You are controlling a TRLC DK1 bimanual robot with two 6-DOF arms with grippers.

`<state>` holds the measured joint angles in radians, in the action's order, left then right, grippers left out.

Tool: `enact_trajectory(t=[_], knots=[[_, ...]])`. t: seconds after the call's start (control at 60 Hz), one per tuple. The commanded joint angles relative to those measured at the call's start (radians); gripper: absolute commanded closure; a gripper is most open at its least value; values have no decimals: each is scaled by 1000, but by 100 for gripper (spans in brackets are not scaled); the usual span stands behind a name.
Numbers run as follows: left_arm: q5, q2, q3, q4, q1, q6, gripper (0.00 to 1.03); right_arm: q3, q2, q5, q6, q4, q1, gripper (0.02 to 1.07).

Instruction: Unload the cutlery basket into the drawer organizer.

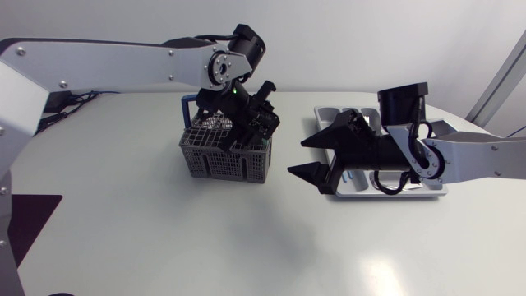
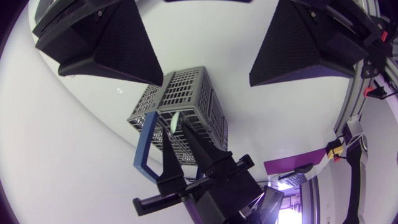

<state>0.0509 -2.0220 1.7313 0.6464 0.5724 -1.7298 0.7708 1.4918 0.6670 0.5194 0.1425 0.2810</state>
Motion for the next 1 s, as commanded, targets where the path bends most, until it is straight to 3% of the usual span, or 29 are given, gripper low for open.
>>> enact_trajectory(t=[0.0, 0.15, 0.317, 0.983], knots=[[3, -37, 28, 9, 0, -45, 70, -31, 24, -6, -25, 16, 9, 7], [3, -47, 34, 9, 3, -54, 70, -38, 25, -6, -22, 17, 10, 7], [4, -67, 57, 7, 4, -50, 86, -51, 21, -6, -22, 25, 18, 7], [4, -37, 60, 19, -5, -30, 91, -71, 30, -6, -7, 37, 35, 7]])
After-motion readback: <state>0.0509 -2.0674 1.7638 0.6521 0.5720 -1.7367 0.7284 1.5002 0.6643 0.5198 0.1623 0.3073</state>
